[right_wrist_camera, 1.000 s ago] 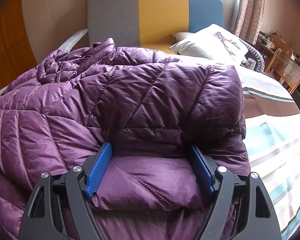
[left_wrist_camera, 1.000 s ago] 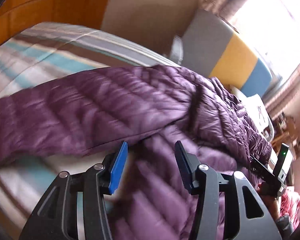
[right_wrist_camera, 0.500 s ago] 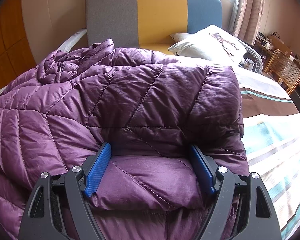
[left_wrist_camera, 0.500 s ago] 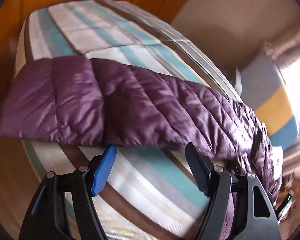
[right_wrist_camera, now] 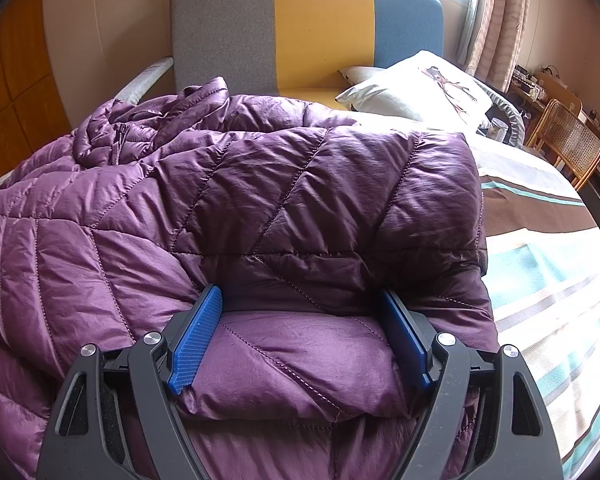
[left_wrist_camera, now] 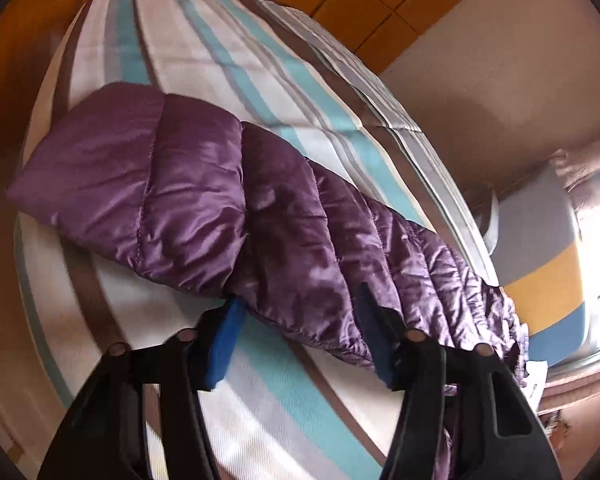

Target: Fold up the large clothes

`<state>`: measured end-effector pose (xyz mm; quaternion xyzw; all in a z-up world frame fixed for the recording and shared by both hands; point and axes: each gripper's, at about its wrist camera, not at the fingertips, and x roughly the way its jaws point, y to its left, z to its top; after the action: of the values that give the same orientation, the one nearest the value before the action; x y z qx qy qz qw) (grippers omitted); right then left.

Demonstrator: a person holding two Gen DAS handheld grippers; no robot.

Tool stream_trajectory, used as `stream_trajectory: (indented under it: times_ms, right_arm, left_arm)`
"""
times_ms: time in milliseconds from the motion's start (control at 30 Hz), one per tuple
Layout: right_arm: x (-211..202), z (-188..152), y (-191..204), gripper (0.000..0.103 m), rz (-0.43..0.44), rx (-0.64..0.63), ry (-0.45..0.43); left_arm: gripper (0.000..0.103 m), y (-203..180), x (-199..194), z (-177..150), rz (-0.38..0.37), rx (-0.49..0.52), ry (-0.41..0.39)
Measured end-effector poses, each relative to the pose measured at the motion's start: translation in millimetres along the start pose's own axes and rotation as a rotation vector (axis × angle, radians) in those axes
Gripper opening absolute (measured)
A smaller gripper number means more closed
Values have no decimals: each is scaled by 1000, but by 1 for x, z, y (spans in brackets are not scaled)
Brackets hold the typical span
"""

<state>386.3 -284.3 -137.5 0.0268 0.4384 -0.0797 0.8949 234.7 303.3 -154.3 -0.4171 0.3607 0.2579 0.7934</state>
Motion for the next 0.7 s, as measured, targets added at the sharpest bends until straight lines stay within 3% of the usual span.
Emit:
stream_trajectory:
  times_ms: [33,67,133,233,467,700]
  right_arm:
    - [1,0,0,79,2,1,-1]
    - [0,0,0,79,2,2,0]
    - [0,0,0,79,1,0,0]
    - [0,0,1,79,1,1,0]
    - [1,0,0,79,1,1,1]
    - [1,0,1,79,0,1,1]
  left_arm:
    - [25,-4,4,2,8,15,2]
    - [16,-7,6,2,20,31,-2]
    - [8,-17,6,4,43,76,-30]
    - [6,-36,1,7,45,148,-67]
    - [5,-117,-31,-1,-70,398,-161]
    - [5,-209,-34,-52,-220,629,-118]
